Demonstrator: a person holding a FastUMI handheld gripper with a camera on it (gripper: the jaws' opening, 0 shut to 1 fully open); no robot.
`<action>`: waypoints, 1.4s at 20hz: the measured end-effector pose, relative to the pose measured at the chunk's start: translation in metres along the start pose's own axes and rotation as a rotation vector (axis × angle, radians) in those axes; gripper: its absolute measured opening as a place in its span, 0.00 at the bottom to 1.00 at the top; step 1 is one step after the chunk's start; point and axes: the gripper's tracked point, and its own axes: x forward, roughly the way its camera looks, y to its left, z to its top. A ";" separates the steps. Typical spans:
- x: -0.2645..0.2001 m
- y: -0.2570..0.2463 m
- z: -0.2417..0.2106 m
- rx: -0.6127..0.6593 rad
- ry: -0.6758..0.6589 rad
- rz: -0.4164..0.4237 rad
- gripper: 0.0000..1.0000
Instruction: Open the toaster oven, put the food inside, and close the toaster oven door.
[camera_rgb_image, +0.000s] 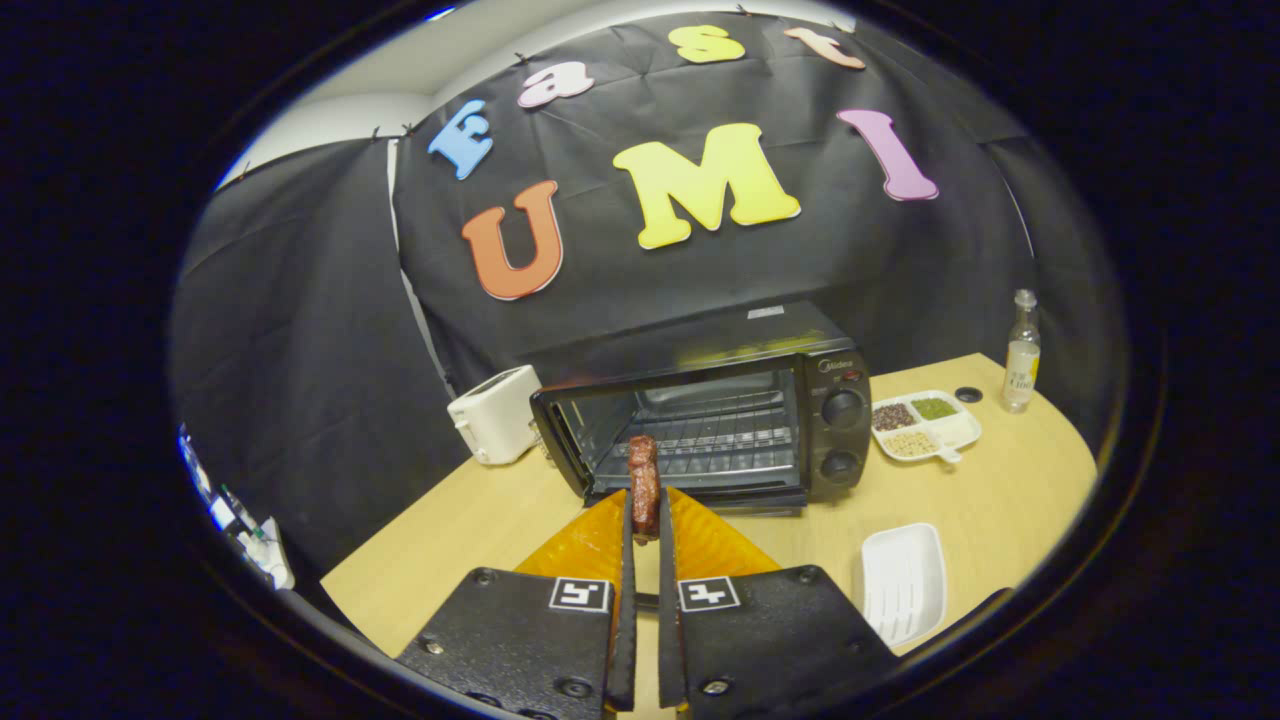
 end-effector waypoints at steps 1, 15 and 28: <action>0.012 0.002 0.003 0.034 -0.023 0.010 0.12; 0.163 -0.033 -0.007 0.594 -0.137 -0.004 0.12; 0.182 -0.056 -0.005 0.308 -0.133 -0.177 0.47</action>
